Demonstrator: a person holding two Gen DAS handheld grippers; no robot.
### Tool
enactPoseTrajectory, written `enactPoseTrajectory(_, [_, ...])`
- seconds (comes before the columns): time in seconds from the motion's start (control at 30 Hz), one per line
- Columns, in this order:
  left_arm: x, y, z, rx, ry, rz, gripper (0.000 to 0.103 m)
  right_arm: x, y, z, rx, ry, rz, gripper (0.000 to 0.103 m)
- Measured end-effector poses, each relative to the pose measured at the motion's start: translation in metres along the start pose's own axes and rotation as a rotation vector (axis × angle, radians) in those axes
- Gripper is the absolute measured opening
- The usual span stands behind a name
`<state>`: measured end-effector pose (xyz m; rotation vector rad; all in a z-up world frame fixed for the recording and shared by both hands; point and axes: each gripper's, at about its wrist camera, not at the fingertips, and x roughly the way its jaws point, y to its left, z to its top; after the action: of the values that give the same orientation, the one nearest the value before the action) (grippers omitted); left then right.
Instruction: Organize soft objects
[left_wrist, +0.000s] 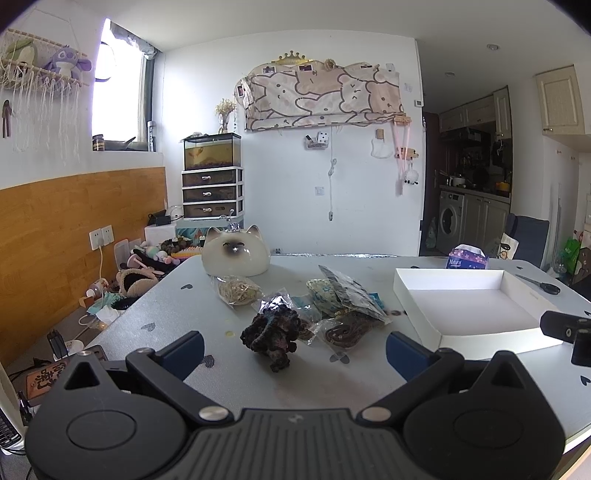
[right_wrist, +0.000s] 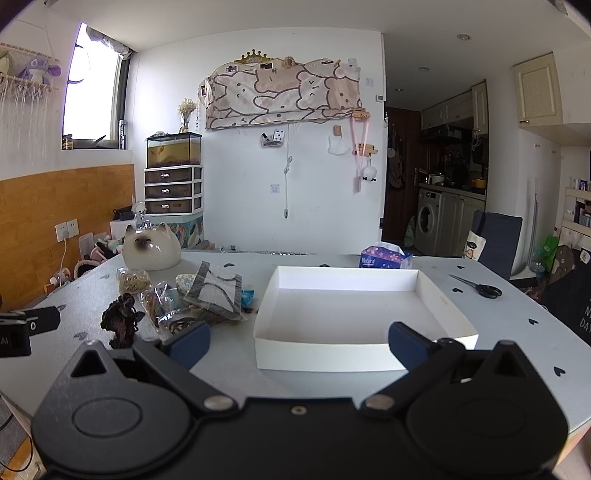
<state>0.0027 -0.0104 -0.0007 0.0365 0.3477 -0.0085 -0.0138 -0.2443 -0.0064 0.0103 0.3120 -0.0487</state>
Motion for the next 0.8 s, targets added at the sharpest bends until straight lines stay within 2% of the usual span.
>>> enactPoseTrajectory(0.17, [0.004,-0.009,-0.011,0.001,0.012,-0.006,0.103,0.007,0.0,-0.005,-0.003,0.026,0.006,0.103])
enactPoseTrajectory(0.37, [0.013,0.0,-0.016,-0.005,0.043,-0.013,0.103,0.016,0.002,-0.009,-0.011,0.059,0.008,0.103])
enactPoseTrajectory(0.8, [0.063,0.005,-0.031,-0.032,0.166,-0.029,0.103,0.067,0.003,-0.028,-0.004,0.187,0.013,0.103])
